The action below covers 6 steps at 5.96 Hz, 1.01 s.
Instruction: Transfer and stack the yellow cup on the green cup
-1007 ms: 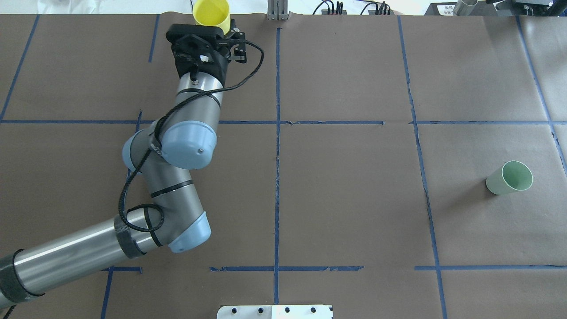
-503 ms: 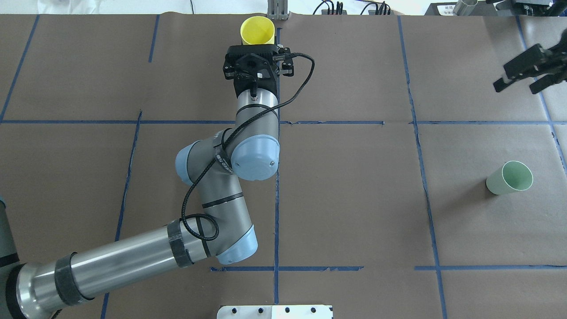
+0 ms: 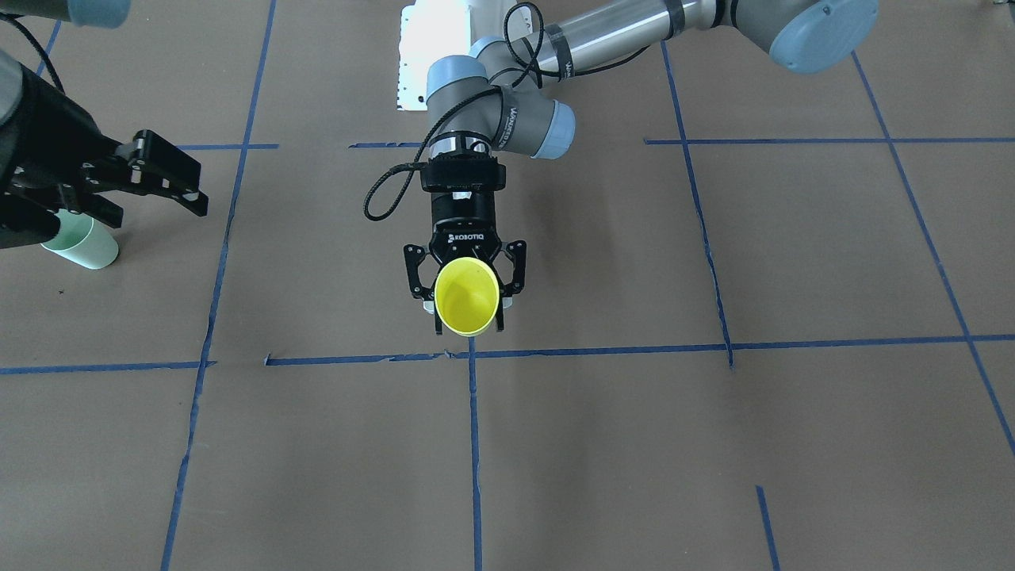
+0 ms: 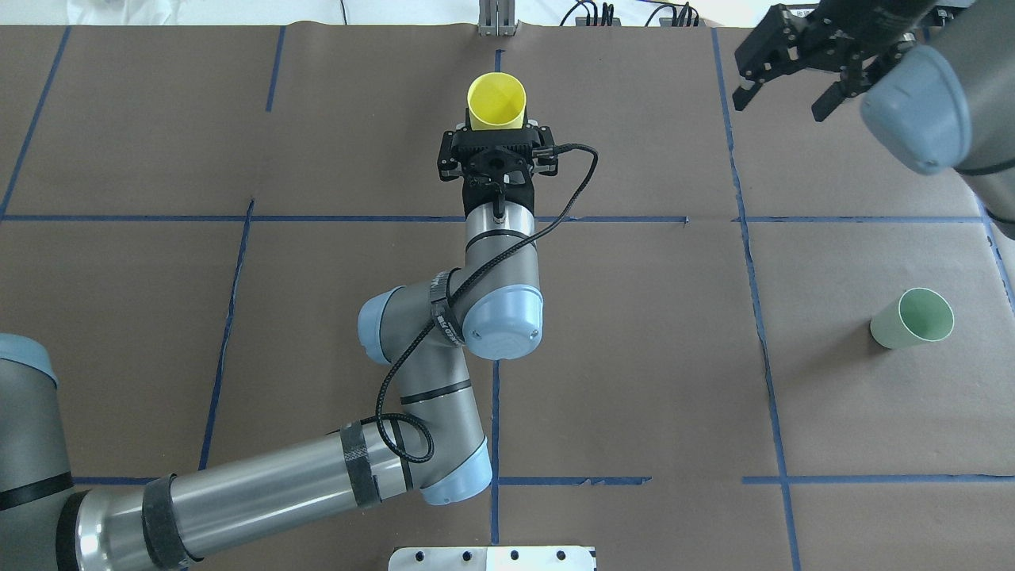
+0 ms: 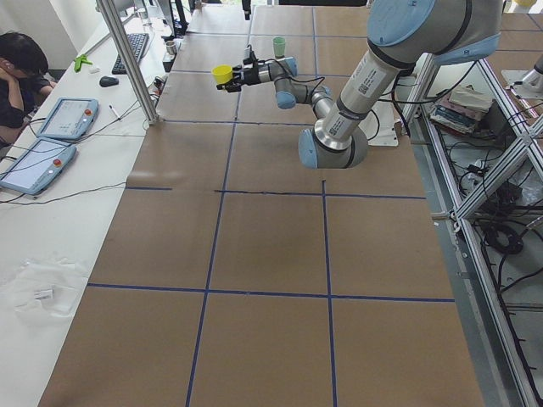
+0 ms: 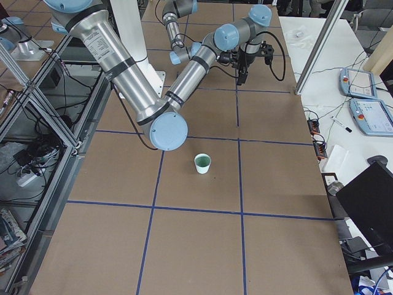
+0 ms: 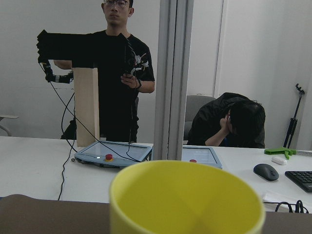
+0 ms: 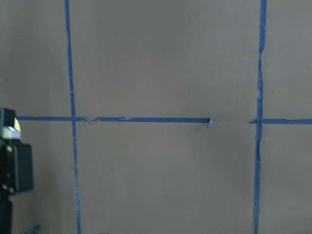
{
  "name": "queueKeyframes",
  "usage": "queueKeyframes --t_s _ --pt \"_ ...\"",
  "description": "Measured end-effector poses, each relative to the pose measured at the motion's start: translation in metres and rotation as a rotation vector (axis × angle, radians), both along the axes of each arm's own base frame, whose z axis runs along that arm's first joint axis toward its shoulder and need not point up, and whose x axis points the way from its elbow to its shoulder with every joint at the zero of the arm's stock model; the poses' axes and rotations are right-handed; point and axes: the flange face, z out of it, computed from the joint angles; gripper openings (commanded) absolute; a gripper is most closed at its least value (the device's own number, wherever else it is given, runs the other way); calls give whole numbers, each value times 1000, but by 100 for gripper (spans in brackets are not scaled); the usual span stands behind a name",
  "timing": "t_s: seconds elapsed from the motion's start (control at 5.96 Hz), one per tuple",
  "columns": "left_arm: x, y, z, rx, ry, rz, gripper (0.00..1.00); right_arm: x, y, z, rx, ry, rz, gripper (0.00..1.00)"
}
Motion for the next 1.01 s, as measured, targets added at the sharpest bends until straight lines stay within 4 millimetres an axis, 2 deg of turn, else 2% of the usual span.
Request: queueKeyframes --t_s 0.34,0.5,0.67,1.01 --pt "14 19 -1 6 -4 7 47 -73 -68 -71 -70 64 3 100" --pt "17 22 0 6 -6 12 47 -109 -88 -104 -91 92 -18 100" --pt "18 23 1 5 -7 13 47 -142 -87 -121 -85 119 -49 100" --pt "19 23 2 5 -7 15 47 -192 -66 -122 -50 167 -104 99"
